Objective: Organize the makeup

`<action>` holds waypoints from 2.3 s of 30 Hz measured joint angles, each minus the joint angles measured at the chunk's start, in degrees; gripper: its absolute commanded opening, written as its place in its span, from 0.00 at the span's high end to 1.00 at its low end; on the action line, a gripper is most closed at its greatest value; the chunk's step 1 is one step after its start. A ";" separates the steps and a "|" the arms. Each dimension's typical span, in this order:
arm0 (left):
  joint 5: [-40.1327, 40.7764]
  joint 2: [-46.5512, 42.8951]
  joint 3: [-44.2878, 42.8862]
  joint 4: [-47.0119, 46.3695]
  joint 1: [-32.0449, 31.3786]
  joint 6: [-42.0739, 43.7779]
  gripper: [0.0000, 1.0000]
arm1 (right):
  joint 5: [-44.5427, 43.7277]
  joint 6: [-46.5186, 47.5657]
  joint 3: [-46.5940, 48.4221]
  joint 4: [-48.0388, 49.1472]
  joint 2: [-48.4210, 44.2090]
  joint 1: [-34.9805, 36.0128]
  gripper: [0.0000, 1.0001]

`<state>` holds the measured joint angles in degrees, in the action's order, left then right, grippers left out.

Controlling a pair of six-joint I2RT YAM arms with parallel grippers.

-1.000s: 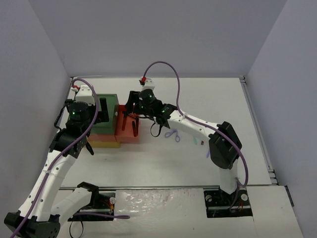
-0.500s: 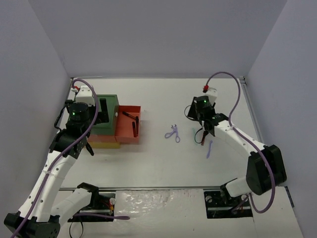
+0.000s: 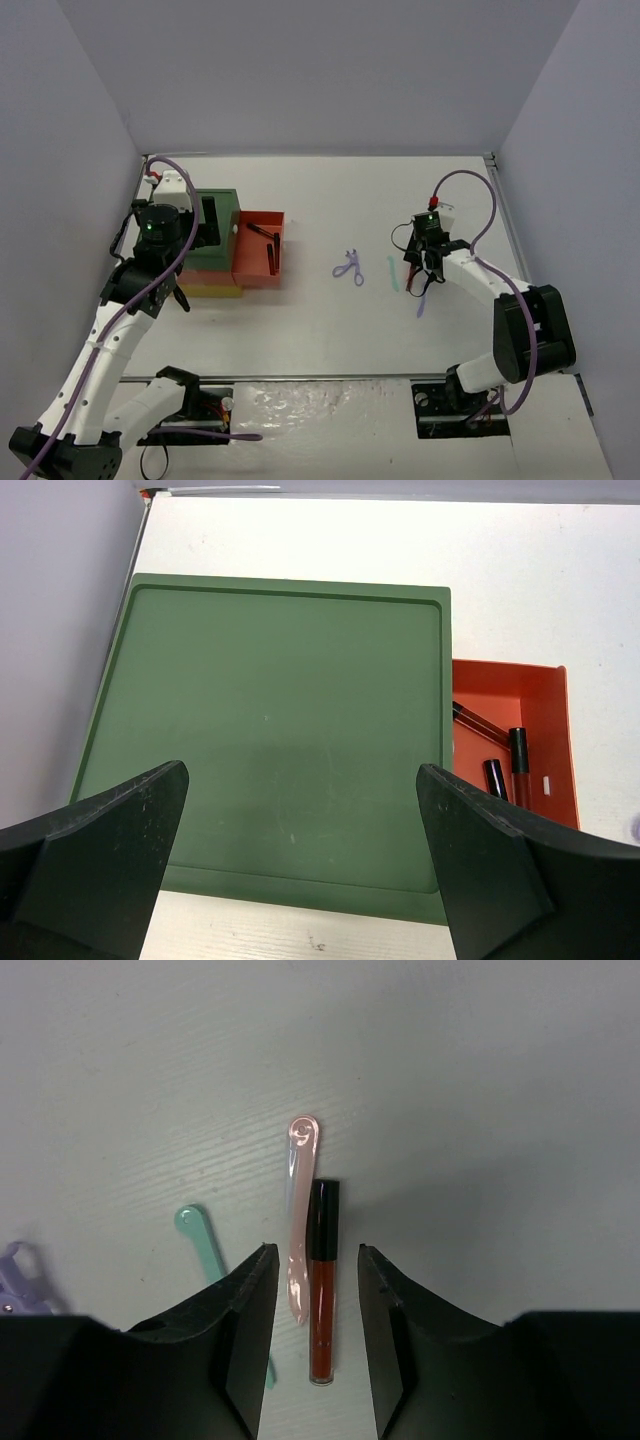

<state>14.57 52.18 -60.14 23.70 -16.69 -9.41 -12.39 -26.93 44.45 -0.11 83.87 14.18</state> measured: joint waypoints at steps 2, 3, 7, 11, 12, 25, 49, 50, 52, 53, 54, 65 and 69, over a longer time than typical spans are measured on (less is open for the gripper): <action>0.00 0.03 0.00 0.00 0.00 0.00 0.03 | 0.69 0.01 -0.08 0.23 1.29 -0.27 0.70; 0.00 0.05 0.00 0.00 0.00 0.00 0.03 | 1.03 0.01 -0.14 0.34 1.89 -0.41 0.71; 0.00 0.13 0.00 0.00 0.00 0.00 0.03 | 2.15 -0.01 -0.73 1.15 3.59 -0.94 0.73; 0.00 0.13 0.00 0.00 0.02 0.00 0.03 | 2.88 -0.05 -1.08 1.72 4.57 -1.50 0.74; -0.01 0.14 0.00 0.00 0.04 0.00 0.03 | 3.00 -0.08 -1.14 1.95 4.81 -1.65 0.74; -0.17 0.40 0.00 0.00 0.07 0.00 0.03 | 4.71 -1.61 -1.99 5.21 5.97 -2.91 1.00; -0.08 0.45 0.08 -0.02 0.29 0.02 0.03 | 11.09 -8.19 37.04 12.62 12.40 30.16 0.93; -0.05 0.46 0.09 -0.02 0.30 0.02 0.03 | 11.39 -8.32 39.04 13.54 14.90 31.59 0.90; 0.15 0.61 0.09 -0.04 0.33 0.02 0.03 | 12.51 -8.85 42.19 14.21 19.40 33.97 0.82; 0.24 0.73 0.10 -0.06 0.36 0.02 0.03 | 12.88 -8.99 43.37 14.46 21.32 34.65 0.78; 0.31 0.85 0.12 -0.07 0.40 0.02 0.03 | 13.18 -9.10 44.39 14.70 23.11 35.22 0.73; -0.27 4.72 0.72 -0.44 0.66 0.00 0.03 | 12.83 -4.92 45.69 13.02 27.73 34.61 0.28; -1.31 6.01 0.72 -0.52 0.66 -0.07 0.03 | 10.48 -2.05 43.04 11.67 24.93 33.12 0.20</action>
<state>13.26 58.19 -59.42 23.18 -16.03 -9.48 -1.91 -28.98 87.49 11.56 108.80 47.30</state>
